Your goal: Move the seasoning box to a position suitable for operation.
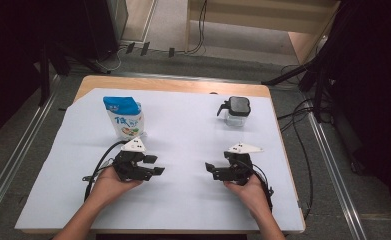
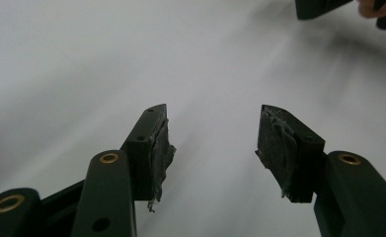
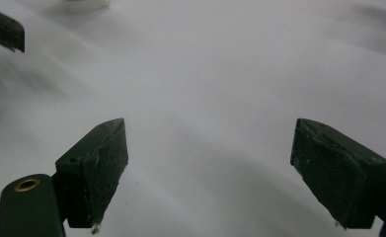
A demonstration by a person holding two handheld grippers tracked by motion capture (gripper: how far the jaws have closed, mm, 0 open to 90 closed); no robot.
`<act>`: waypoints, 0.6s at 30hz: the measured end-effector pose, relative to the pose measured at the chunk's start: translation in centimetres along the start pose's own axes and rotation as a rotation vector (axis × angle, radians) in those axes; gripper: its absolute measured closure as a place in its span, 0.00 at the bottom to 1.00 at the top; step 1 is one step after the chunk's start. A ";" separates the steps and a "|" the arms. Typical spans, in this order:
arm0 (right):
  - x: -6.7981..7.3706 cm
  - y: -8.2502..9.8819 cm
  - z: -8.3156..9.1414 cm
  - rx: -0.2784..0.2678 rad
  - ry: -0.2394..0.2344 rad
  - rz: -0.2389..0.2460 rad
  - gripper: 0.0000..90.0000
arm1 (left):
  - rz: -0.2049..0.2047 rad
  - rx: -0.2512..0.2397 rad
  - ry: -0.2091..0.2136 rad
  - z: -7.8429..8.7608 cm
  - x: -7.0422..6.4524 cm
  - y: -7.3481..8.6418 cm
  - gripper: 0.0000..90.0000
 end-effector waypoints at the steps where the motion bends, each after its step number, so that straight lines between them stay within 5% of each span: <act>1: 0.0 0.0 0.0 0.000 0.000 0.000 0.17 | 0.000 0.000 0.000 0.0 0.0 0.0 0.50; 2: 0.1 0.0 0.1 0.005 -0.014 0.040 0.17 | 0.003 -0.006 0.003 0.0 -0.1 0.0 0.49; 8: 0.2 -0.1 0.3 -0.005 -0.015 0.059 0.18 | 0.037 0.012 0.084 -0.2 -0.2 0.0 0.36; 18: 0.4 -0.4 0.6 -0.024 -0.016 0.077 0.24 | 0.011 0.000 0.041 0.4 0.1 0.1 0.51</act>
Point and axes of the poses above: each handheld gripper's, and its own axes: z roughly backward along the jaws, y roughly out of its underside, x roughly to its left, the point moved 2 cm from there along -z, roughly forward along the jaws, and after that the axes turned 1 degree about -x, right-handed, at the moved point
